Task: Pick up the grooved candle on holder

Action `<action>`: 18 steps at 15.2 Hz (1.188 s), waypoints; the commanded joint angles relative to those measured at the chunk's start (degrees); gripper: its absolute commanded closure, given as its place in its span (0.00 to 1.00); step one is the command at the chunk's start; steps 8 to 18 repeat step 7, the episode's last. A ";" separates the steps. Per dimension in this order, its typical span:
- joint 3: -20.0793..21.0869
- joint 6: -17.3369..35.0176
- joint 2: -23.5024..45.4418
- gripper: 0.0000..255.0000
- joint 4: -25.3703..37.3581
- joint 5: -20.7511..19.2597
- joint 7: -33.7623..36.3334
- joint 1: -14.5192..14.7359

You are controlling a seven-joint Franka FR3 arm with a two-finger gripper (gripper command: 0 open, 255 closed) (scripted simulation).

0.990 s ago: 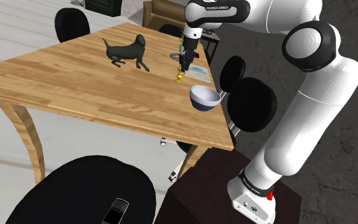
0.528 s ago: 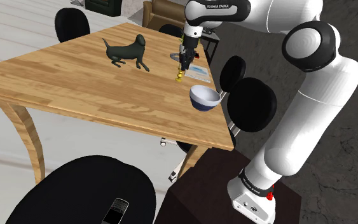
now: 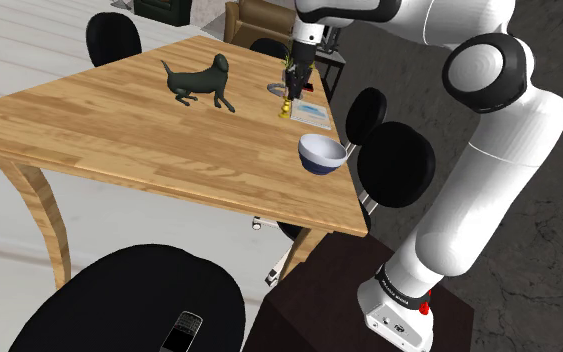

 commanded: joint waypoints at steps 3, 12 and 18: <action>-0.04 -3.39 0.61 1.00 3.98 0.11 -0.21 -0.09; -0.07 -5.19 0.99 1.00 6.16 0.16 -0.32 -0.13; -0.07 -5.19 0.99 1.00 6.16 0.16 -0.32 -0.13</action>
